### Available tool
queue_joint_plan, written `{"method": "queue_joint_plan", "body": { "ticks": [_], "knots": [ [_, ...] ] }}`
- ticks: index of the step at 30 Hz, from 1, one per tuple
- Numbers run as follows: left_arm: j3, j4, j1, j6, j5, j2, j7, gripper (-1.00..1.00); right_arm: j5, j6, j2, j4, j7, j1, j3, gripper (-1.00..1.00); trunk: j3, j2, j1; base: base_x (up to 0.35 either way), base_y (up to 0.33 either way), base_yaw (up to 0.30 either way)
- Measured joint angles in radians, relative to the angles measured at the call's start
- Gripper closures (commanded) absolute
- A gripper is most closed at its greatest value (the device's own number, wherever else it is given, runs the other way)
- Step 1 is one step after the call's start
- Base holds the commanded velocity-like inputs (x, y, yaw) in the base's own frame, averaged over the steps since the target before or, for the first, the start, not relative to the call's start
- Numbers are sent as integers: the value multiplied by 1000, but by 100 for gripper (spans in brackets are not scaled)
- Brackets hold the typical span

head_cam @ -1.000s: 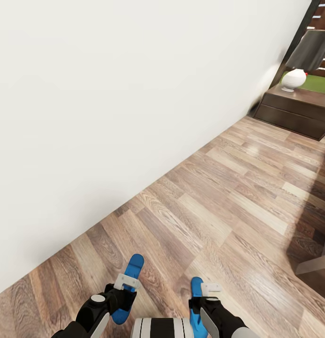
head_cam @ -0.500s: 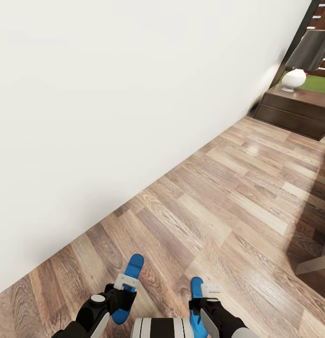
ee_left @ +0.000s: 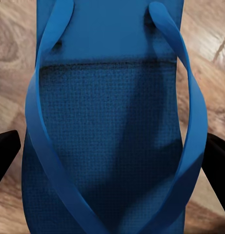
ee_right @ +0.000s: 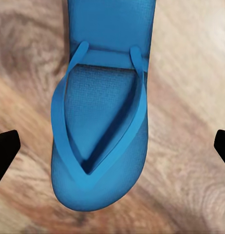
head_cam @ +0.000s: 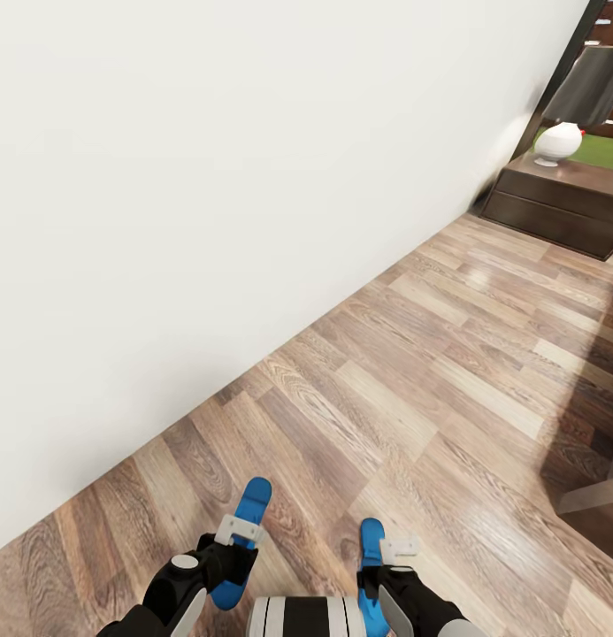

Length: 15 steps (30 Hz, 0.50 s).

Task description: In the bedroom, move the book from the bed onto either nightstand, and place the two sandals side by side next to the bed.

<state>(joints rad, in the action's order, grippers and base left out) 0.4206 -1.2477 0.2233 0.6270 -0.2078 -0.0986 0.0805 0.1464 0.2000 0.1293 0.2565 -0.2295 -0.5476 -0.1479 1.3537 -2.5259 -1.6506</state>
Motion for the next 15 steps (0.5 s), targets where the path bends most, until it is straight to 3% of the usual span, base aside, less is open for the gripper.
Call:
{"method": "queue_joint_plan", "body": {
  "ticks": [7,15],
  "knots": [
    [0,-26,-2,0,0,-6,0,100,-1,1,0,1,0,-3,0,-100,0,0,0,0,0,0],
    [-3,-106,-38,1,-1,-31,0,100,-2,1,0,1,0,-13,0,-100,0,0,0,0,0,0]
  ]
}}
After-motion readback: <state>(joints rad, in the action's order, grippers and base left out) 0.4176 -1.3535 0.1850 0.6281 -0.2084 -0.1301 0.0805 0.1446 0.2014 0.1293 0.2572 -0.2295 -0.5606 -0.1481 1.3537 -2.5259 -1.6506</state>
